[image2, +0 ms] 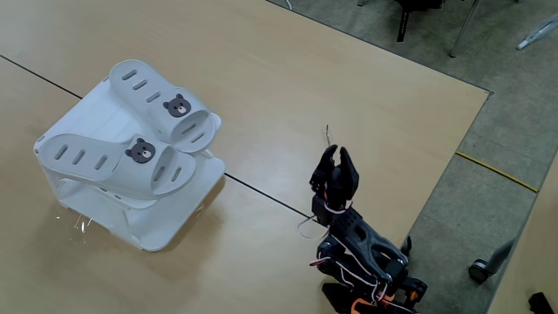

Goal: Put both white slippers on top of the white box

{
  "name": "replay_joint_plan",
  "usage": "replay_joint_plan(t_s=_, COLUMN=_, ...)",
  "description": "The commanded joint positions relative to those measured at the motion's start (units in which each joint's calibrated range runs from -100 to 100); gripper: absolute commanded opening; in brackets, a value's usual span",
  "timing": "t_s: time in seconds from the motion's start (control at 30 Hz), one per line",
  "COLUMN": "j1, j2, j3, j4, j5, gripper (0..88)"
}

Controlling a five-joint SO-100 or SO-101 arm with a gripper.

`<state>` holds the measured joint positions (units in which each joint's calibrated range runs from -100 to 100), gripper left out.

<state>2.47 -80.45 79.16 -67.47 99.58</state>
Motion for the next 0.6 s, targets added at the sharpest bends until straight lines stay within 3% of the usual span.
replay_joint_plan(t_s=0.0, j1=-5.84, j2=-6.76, j3=4.88, j4=-3.89, j5=0.42, gripper=0.7)
replay_joint_plan(t_s=0.13, j1=-7.24, j2=-12.23, j3=19.40, j4=-23.30, j5=0.42, gripper=0.7)
replay_joint_plan(t_s=0.27, j1=-7.41, j2=-13.57, j3=19.13, j4=-30.72, j5=0.42, gripper=0.7)
replay_joint_plan(t_s=0.57, j1=-7.32, j2=-18.54, j3=19.13, j4=-32.19, j5=0.42, gripper=0.7)
